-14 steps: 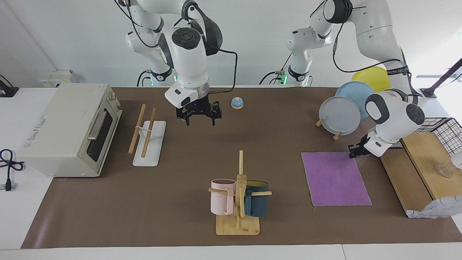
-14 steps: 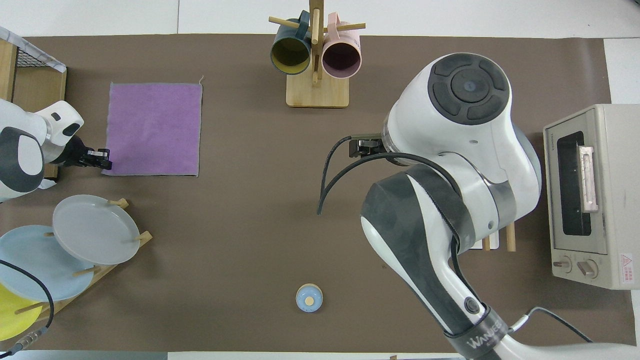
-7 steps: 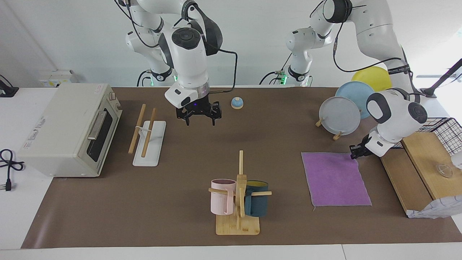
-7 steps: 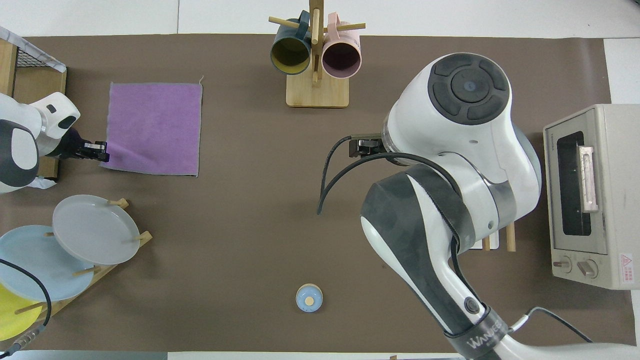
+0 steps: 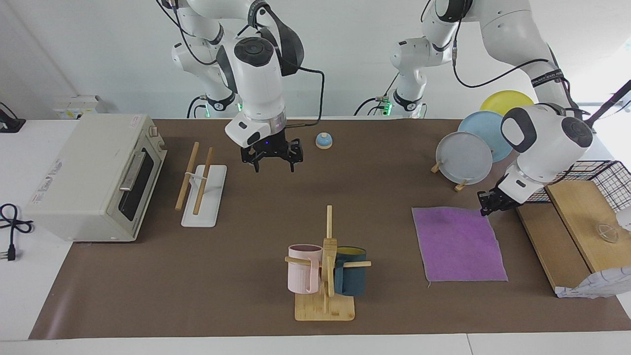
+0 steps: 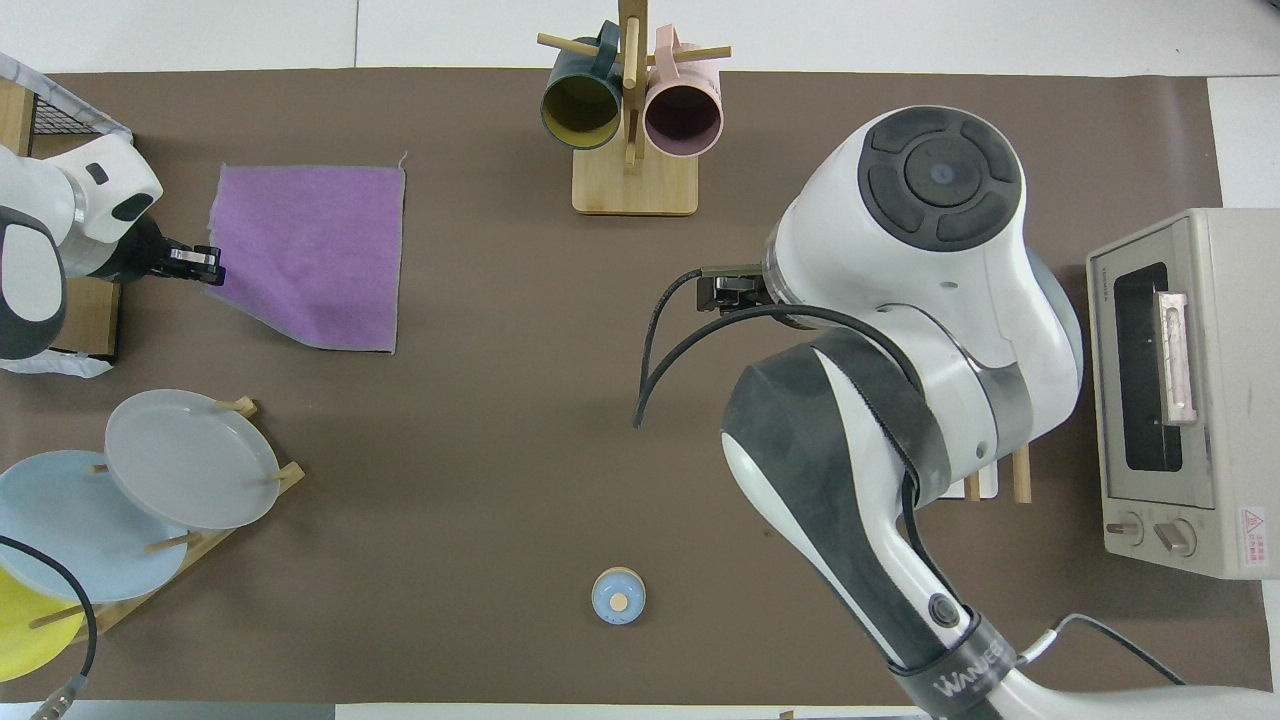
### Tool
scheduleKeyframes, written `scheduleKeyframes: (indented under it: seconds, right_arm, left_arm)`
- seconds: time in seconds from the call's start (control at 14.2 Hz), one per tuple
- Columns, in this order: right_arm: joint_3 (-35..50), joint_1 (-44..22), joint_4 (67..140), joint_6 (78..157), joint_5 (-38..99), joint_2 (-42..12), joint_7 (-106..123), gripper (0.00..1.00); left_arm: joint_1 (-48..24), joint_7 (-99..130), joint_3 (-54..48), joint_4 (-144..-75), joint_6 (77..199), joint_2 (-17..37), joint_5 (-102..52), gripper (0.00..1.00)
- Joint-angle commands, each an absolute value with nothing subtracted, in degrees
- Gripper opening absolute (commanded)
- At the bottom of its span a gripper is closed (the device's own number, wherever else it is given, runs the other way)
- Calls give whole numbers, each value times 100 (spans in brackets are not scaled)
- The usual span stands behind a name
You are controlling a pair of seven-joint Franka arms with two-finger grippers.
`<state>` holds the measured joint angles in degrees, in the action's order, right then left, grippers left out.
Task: Fold towel and hang on rack
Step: 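Grasp the purple towel's edge nearest the left gripper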
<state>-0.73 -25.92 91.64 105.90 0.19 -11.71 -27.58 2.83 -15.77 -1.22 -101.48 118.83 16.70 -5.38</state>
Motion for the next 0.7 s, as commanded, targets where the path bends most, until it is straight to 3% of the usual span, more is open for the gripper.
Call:
scheduleKeyframes:
  seconds: [0.0, 0.63]
  right_arm:
    - [-70, -2558, 9308, 10723, 141, -1090, -2804, 100]
    - [-70, -2514, 9360, 10749, 334, -1081, -2760, 100]
  left_arm:
    - [1, -1626, -44, -10370, 11812, 1512, -221, 0]
    - [-921, -740, -26, -10677, 11917, 1248, -27, 0]
